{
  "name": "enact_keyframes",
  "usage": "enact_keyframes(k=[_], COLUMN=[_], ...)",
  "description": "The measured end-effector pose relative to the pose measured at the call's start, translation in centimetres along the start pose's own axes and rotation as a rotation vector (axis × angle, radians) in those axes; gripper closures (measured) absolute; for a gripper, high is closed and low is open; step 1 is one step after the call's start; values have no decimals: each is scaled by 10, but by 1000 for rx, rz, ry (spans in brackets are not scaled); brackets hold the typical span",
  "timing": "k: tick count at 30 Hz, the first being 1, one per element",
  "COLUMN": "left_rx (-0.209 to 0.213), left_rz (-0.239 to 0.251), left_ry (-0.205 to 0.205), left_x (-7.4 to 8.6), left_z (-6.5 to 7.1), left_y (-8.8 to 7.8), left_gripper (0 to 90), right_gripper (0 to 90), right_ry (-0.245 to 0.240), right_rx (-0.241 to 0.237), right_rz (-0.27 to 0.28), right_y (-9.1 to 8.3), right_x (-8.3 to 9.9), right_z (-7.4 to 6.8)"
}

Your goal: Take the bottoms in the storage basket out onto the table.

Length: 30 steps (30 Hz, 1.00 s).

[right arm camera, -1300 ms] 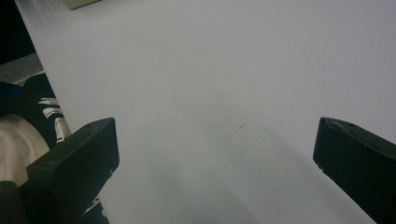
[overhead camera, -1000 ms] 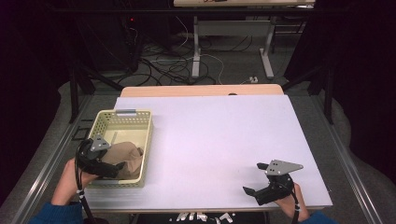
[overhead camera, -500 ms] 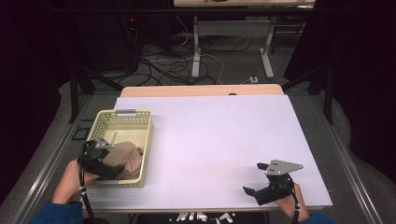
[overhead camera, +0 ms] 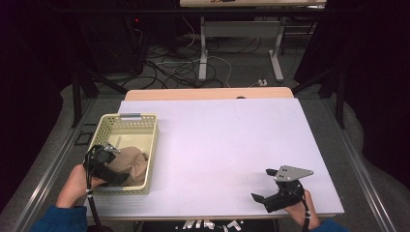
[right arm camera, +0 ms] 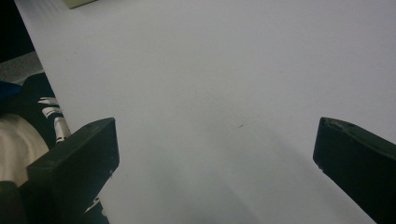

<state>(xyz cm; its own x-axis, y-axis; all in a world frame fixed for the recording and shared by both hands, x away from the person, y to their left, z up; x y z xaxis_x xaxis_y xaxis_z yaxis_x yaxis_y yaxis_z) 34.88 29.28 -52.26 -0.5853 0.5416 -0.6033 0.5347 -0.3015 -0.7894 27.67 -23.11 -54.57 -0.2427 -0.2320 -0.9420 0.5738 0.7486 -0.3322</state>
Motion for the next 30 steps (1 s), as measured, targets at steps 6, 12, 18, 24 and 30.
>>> enact_keyframes(k=[6,12,18,24,30], left_rx=[3,-2,-8,-31,-64], left_rz=[-46,-70,-94,-96,-102], left_ry=[-11,-17,-13,-4,21], left_x=[0,-1,0,0,0], left_z=[-1,-2,-1,0,2], left_y=[6,10,12,12,12], left_gripper=[0,0,15,87,190], right_gripper=[0,1,0,1,1], right_ry=[0,2,5,-1,2], right_rx=[1,-3,-4,-6,-6], right_rz=[-1,-3,1,-4,11], right_y=[0,0,0,1,1], right_x=[0,0,0,0,1], right_z=[0,0,0,0,0])
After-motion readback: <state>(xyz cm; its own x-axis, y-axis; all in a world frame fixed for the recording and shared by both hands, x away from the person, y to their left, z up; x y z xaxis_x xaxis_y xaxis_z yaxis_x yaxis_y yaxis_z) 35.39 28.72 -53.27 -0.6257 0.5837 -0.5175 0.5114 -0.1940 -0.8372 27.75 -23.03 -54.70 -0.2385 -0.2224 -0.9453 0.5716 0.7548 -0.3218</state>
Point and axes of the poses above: each handheld gripper's, and its own axes: y roughly forward along the jaws, x roughly out of its underside, z roughly to its right, the point moved 3 cm from there along y, roughly forward along the jaws, and after that the axes turned 15 degrees about z, right-handed, at the moved point
